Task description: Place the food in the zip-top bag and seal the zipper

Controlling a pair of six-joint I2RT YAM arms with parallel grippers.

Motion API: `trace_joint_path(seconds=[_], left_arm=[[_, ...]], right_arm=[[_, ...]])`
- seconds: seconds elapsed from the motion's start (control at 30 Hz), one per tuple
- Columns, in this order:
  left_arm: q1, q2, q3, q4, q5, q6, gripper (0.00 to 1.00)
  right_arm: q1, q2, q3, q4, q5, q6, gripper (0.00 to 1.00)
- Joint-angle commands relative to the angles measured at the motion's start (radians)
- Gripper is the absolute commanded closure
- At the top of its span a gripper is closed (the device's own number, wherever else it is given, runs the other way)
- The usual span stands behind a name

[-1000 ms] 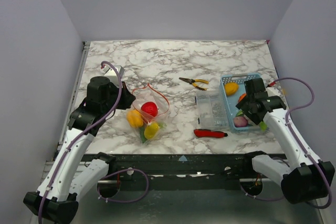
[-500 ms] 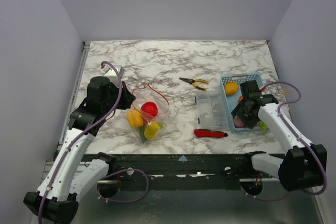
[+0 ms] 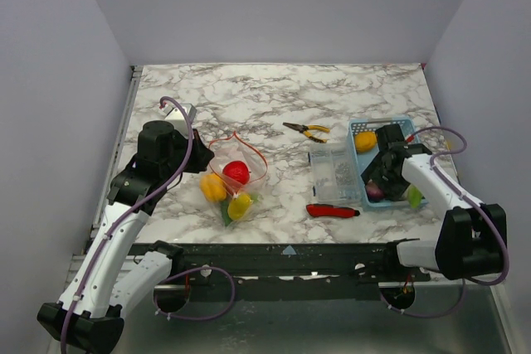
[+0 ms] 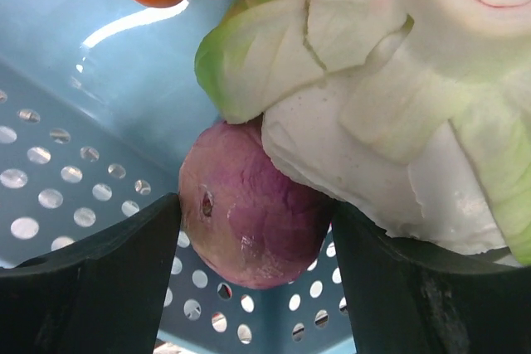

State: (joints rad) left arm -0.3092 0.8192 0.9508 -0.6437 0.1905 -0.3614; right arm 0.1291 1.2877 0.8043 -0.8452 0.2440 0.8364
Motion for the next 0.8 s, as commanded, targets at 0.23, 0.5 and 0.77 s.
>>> trace_joint_path(seconds=[0.23,0.5,0.77], left_arm=[[0.001,0.006,-0.014,0.022,-0.014,0.016,1.00],[0.002,0.014,-0.014,0.022,-0.008,0.016,1.00],[0.002,0.019,-0.014,0.021,-0.010,0.016,1.00]], right_arm=[[0.000,0.045,-0.023,0.042,-0.031,0.003,0.45],[0.001,-0.079,0.039,-0.065,-0.006,-0.018,0.63],[0.000,-0.190,0.129,-0.149,0.078,-0.055,0.66]])
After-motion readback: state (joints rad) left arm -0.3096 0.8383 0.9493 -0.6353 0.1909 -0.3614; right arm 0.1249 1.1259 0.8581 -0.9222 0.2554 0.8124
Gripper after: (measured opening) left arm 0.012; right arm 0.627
